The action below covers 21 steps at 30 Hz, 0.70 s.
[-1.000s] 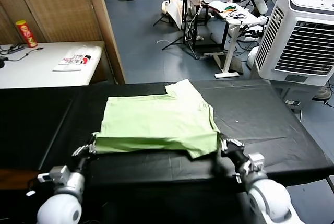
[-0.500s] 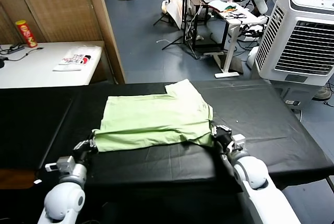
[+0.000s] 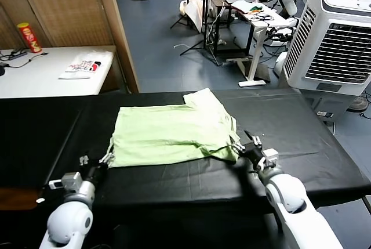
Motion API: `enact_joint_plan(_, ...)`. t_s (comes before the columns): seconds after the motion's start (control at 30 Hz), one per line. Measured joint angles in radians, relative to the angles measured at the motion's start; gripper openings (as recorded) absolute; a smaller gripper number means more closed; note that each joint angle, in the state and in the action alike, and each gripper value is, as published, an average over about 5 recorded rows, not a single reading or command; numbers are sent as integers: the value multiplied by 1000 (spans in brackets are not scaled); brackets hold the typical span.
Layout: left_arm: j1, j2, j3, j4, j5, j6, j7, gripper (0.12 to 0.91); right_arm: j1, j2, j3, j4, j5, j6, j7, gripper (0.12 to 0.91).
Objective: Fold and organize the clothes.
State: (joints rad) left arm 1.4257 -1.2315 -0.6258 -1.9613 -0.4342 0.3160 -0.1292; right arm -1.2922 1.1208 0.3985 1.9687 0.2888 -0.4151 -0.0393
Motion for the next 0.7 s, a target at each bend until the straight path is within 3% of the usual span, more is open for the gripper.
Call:
enact_joint_plan(0.3,32,-3,-6,-6,-31,30,14,798,-38,18,-3,-3,-28,6,-10,654)
enact_joint_plan(0.5,32,-1,-12,15,-60,39,16,780,-24,27,-20,-35,-49,12,-24,423)
enact_joint_plan(0.6,30,0,-13,26,-76,48,20,679,-17,27,-23,-47,-48,11,-24,275)
enact_joint_plan(0.7,27,3,-13,35,-94,55,31,514,-10,20,-22,-46,-42,9,-23,170)
